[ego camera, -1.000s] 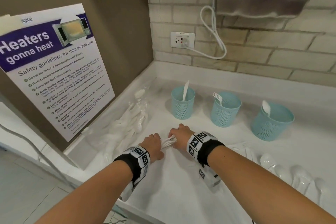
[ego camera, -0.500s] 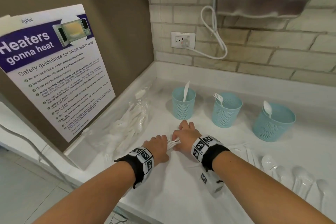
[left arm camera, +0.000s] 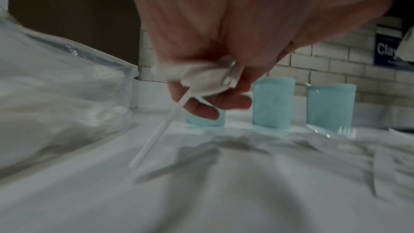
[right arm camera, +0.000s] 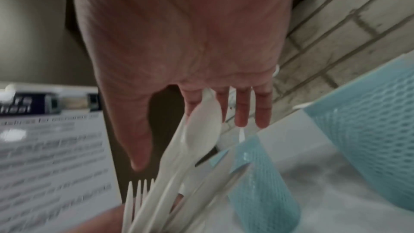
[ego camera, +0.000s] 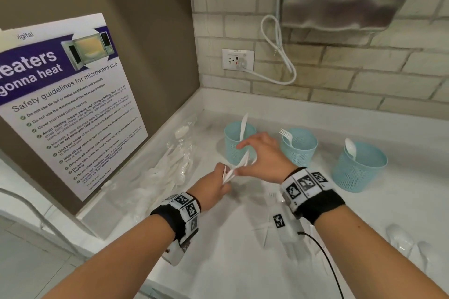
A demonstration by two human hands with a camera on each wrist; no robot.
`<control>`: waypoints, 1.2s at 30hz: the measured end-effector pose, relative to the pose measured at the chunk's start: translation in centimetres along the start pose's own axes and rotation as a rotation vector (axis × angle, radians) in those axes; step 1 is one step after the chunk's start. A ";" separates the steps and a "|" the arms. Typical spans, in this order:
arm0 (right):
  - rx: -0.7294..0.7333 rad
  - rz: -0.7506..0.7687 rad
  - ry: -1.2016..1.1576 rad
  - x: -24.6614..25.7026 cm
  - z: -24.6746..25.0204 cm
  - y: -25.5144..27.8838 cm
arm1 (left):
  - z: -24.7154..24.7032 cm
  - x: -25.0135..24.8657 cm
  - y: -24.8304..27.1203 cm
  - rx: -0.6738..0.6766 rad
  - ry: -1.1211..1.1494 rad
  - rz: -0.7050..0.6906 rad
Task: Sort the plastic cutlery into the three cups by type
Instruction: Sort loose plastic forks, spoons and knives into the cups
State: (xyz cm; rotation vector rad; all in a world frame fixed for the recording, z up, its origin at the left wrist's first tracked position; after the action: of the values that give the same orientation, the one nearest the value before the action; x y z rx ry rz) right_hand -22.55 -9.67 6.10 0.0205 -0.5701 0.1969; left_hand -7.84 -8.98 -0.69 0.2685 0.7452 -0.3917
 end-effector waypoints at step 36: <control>-0.229 -0.096 -0.942 -1.1 2.5 -0.7 | -0.1 -3.2 -3.6 -0.140 0.685 -0.134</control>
State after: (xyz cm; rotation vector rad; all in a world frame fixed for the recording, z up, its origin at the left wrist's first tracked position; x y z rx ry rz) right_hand -24.71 -10.71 7.65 -0.0865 -1.5248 0.0137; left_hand -11.60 -11.35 1.07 0.2205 1.4630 -0.3724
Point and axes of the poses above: each hand's wrist, its own y-axis away from the middle knuckle, its own z-axis out of the back of the hand, x = y × z, the point moved 5 cm from there along -y, towards the middle knuckle, and after that the axes turned 6 degrees about y, right-handed, at the moved point
